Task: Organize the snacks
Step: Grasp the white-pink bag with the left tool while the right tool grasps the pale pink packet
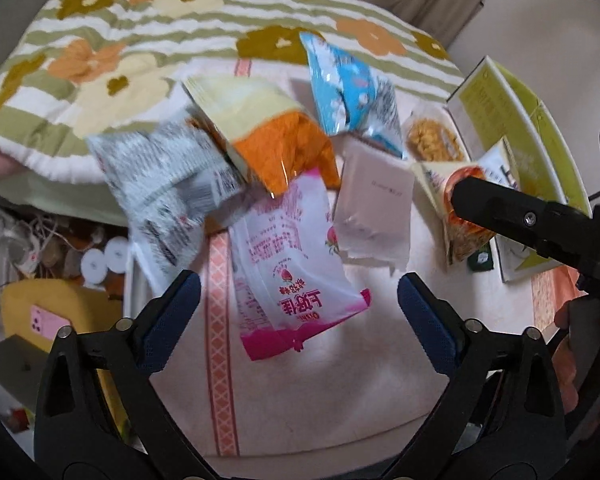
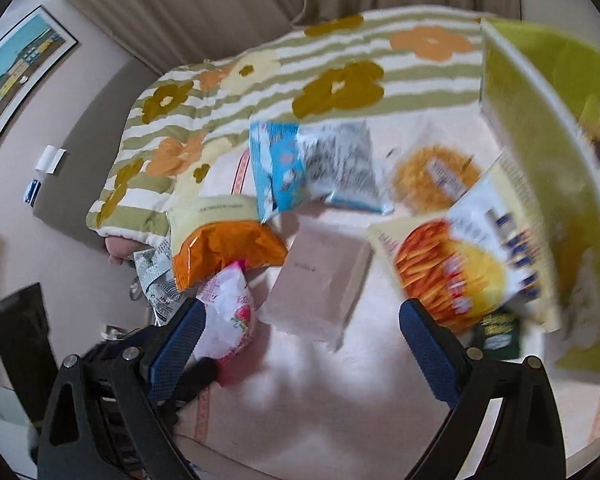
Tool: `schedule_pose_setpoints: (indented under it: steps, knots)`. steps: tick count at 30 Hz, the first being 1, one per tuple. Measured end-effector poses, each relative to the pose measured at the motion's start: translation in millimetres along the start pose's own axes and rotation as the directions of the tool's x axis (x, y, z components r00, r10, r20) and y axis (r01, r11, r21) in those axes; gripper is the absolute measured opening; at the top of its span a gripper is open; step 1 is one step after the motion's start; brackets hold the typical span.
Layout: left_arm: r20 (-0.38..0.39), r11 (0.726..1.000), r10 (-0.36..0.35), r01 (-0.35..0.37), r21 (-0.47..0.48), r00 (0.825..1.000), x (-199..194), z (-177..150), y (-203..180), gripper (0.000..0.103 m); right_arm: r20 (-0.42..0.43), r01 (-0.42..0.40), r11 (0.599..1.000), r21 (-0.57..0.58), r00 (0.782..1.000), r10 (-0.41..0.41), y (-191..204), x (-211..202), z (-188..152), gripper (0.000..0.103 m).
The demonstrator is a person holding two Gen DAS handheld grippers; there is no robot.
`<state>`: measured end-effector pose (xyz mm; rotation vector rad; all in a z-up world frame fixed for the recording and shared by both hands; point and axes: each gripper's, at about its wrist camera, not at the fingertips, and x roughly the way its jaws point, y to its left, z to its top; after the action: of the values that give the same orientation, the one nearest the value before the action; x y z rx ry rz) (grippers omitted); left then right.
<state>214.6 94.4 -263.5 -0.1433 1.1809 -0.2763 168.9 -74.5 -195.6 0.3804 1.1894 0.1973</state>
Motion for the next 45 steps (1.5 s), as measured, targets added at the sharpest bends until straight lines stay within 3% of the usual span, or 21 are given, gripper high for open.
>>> schedule_pose_setpoints:
  steps: [7,10,19,24,28,37,40,45]
  knots:
    - [-0.009,1.000,0.004,-0.004,-0.016,1.000,22,2,7,0.089,-0.041,-0.017,0.999,0.040,0.999,0.019,1,30,2,0.097]
    - [-0.011,1.000,0.007,-0.007,-0.009,1.000,30,3,5,0.077,-0.044,-0.006,0.998,0.055,0.999,0.008,-1,42,3,0.097]
    - [-0.006,1.000,0.000,0.000,-0.017,1.000,36,4,11,0.059,-0.036,0.036,0.995,0.095,0.999,-0.033,0,54,3,0.096]
    - [0.001,1.000,0.018,-0.018,0.020,1.000,32,0,6,0.054,-0.027,0.096,0.991,0.096,0.995,-0.093,0,62,6,0.096]
    - [0.000,0.999,0.023,-0.023,0.048,1.000,25,-5,4,0.052,-0.031,0.094,0.991,0.097,0.995,-0.091,0,63,8,0.092]
    - [-0.001,0.999,0.044,-0.044,0.032,0.999,12,-16,16,0.052,-0.045,0.160,0.984,0.080,0.987,-0.157,7,78,8,0.088]
    - [-0.004,0.999,0.039,-0.039,0.024,0.999,12,-18,19,0.052,-0.038,0.183,0.981,0.068,0.983,-0.181,8,83,8,0.083]
    - [-0.011,0.999,0.036,-0.036,0.024,0.999,14,-20,19,0.052,-0.002,0.254,0.967,0.013,0.967,-0.254,13,83,7,0.063]
